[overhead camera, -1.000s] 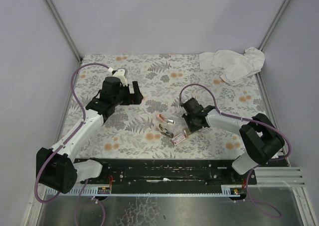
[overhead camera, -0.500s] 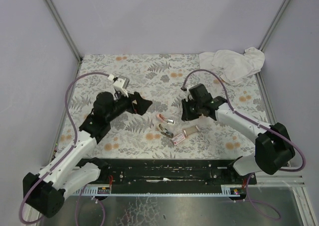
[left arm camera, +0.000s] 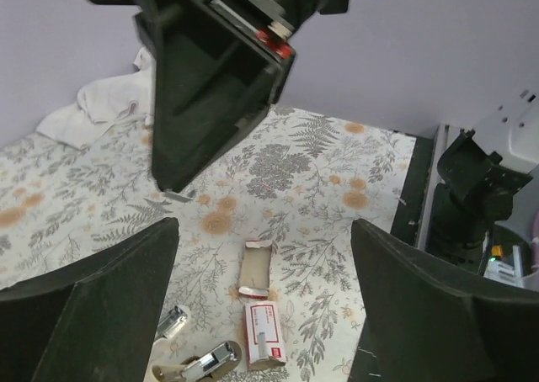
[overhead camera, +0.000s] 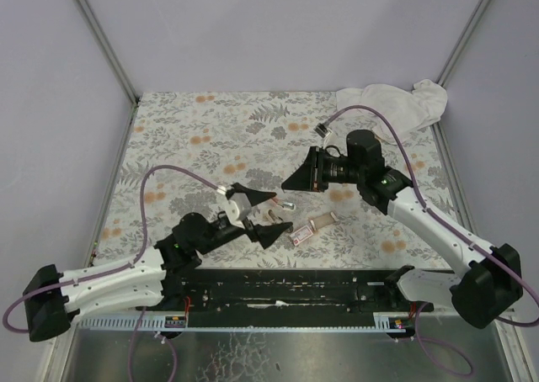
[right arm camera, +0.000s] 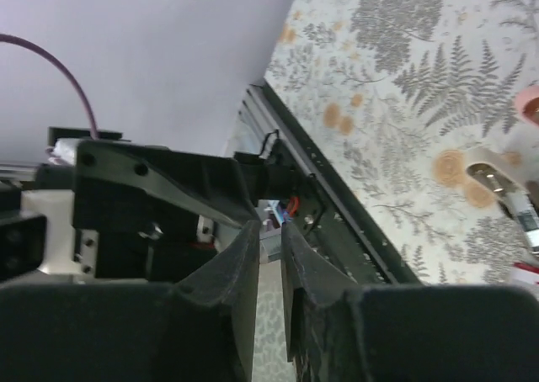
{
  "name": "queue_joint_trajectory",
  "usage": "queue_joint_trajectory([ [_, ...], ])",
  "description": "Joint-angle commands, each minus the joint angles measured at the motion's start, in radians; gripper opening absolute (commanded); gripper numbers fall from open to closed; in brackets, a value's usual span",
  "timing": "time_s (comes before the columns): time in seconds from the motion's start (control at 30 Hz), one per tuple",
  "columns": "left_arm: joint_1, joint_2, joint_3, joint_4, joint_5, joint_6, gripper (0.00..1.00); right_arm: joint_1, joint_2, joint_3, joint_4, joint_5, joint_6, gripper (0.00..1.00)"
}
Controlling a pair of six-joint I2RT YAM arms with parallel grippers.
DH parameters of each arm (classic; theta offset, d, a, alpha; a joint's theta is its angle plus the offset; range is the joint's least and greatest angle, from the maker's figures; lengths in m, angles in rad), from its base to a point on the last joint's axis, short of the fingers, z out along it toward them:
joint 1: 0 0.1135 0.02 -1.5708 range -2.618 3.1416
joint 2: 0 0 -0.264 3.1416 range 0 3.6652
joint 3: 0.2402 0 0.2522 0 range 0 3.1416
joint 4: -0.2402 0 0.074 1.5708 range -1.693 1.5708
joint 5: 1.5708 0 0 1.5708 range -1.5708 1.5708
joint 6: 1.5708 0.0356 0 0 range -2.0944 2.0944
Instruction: Load the staples into the stapler
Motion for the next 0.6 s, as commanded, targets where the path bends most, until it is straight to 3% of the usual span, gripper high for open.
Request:
queue_joint_trajectory([
  [0.0,-0.119,0.074,0.008,0.209,-0.203,0.247,0.82,-0.004,-0.049,-0.030,0.156,-0.085,0.183,0.22],
  [0.13,-0.151,0.124,-0.015,0.341,-0.280,0.358,0.83,-0.004,-0.072,-0.046,0.158,-0.084,0.194,0.22],
  [0.3,-0.151,0.147,-0.013,0.388,-0.301,0.393,0.83,-0.004,-0.078,-0.061,0.166,-0.089,0.204,0.23],
  [0.57,-0.151,0.128,-0.015,0.349,-0.290,0.382,0.66,-0.004,-0.073,-0.062,0.179,-0.101,0.209,0.23],
])
